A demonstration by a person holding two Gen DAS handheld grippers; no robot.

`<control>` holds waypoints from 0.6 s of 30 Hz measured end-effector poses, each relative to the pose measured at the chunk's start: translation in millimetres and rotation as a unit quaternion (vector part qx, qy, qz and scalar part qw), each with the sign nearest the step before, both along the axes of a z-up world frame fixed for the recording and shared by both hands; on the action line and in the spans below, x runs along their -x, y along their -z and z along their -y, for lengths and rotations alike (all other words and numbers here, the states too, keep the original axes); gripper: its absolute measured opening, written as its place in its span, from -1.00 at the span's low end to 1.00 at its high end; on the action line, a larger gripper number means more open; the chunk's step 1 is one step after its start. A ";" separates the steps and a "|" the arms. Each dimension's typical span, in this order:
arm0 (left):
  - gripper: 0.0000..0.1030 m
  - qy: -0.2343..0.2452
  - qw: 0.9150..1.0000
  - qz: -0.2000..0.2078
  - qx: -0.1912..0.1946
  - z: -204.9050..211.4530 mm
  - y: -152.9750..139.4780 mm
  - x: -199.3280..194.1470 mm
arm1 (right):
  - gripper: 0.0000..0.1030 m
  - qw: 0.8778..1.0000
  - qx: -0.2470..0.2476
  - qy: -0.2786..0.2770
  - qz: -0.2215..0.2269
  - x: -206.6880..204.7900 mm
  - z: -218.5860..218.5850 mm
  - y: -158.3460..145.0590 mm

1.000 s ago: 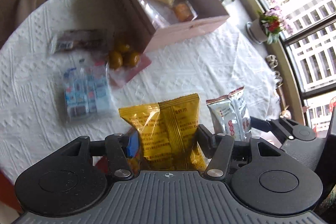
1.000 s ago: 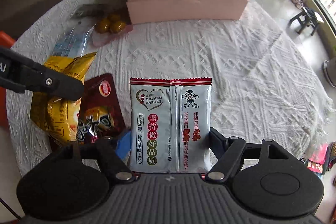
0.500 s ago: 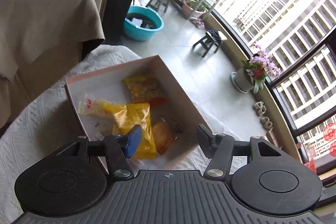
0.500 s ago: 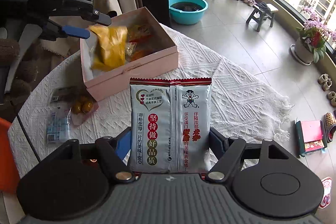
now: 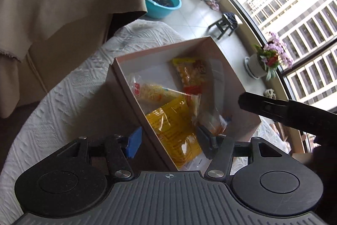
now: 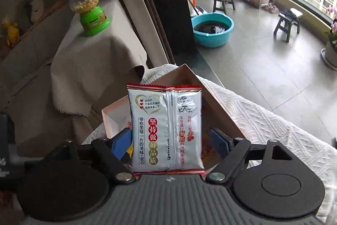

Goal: Organize snacks
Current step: 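Carry the chip bag into the pink box with the left tool while right brings the white packet there, then grasp the clear packet of blue-white candy cubes with the left tool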

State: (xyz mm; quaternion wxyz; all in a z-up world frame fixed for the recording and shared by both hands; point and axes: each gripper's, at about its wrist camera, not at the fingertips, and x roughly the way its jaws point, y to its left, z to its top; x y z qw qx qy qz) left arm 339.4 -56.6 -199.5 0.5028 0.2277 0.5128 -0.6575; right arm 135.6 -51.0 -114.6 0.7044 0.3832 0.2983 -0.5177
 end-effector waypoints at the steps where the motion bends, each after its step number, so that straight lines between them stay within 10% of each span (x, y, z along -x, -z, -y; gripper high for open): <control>1: 0.35 0.014 1.000 0.006 -0.004 7.9 3.4 2.2 | 0.58 1.000 -0.007 0.016 -0.014 -4.4 8.9 9.4; 11: 0.56 0.171 0.985 -0.006 0.015 46.1 24.1 48.5 | 0.52 0.965 -0.025 0.012 -0.259 -27.3 -34.6 79.5; 14: 0.22 0.212 0.976 -0.057 0.005 47.6 24.2 57.8 | 0.52 0.974 -0.074 0.079 -0.200 1.8 -52.9 82.6; 18: 0.12 0.211 0.977 -0.015 0.018 15.8 11.4 37.3 | 0.51 0.974 -0.069 0.159 -0.148 35.4 -96.2 64.8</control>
